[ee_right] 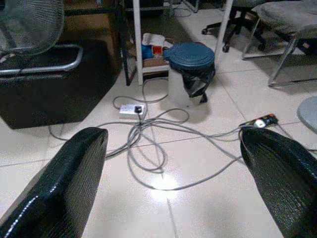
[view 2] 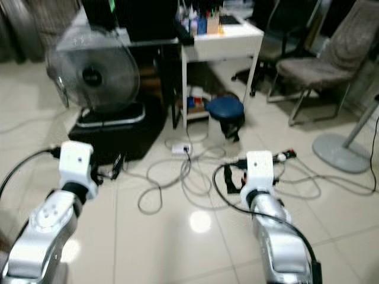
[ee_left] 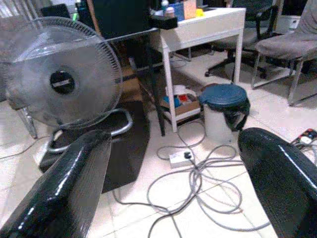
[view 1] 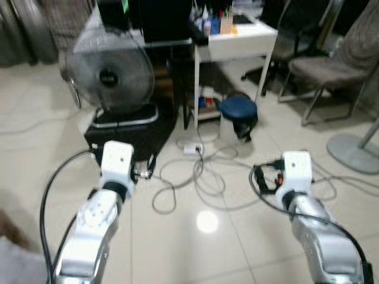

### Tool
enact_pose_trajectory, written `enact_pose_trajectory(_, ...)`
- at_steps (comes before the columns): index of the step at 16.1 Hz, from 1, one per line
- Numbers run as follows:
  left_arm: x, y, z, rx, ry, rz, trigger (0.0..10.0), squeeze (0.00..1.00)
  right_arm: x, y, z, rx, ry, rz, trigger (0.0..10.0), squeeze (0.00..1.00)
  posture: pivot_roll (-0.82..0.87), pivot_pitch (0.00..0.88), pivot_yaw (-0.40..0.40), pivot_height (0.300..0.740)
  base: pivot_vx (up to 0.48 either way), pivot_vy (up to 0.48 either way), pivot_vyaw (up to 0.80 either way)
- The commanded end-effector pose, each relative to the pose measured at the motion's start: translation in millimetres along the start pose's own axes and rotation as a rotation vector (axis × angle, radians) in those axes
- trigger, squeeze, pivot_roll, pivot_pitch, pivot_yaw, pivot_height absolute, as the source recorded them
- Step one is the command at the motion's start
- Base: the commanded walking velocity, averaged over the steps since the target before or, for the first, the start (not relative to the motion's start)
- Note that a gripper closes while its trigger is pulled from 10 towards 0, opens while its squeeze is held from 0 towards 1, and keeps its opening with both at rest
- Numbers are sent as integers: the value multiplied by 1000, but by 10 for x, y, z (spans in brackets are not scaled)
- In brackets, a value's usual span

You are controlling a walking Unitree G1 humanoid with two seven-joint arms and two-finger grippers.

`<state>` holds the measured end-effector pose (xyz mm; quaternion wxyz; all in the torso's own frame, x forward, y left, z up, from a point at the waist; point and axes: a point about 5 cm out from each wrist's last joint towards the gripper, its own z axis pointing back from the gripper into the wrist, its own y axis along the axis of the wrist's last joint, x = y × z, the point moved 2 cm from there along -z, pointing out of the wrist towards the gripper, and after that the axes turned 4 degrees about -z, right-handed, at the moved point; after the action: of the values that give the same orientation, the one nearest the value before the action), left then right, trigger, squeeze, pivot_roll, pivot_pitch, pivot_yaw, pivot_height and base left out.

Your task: Move the pillow to the sofa from floor

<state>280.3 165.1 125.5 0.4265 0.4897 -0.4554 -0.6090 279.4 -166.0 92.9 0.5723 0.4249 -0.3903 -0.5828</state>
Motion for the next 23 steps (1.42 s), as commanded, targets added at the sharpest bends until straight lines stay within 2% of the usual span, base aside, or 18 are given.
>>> enact_pose_trajectory(1,-67,-1,7,-8,26,-12,10000,0,-60,54,-5,18,16,7,10000,0,61,0,22,740,0,0,0)
enact_pose_trajectory(2,-70,3,3,-5,30,-13,10000,0,-53,51,-2,19,12,7,10000,0,61,0,22,740,0,0,0)
enact_pose_trajectory(4,-72,19,-9,9,40,-27,10000,0,-44,43,9,20,28,76,10000,0,59,0,24,740,0,0,400)
enact_pose_trajectory(11,-56,10,-21,0,39,-27,10000,0,-161,-58,17,-16,112,80,10000,0,56,0,27,740,0,0,800)
enact_pose_trajectory(16,-58,26,-23,13,40,-35,10000,0,-40,-102,-25,-33,70,86,10000,0,56,0,27,740,0,0,800)
enact_pose_trajectory(23,-64,47,-26,26,31,-64,10000,0,-22,-161,-20,-43,62,90,10000,0,61,0,28,740,79,0,800)
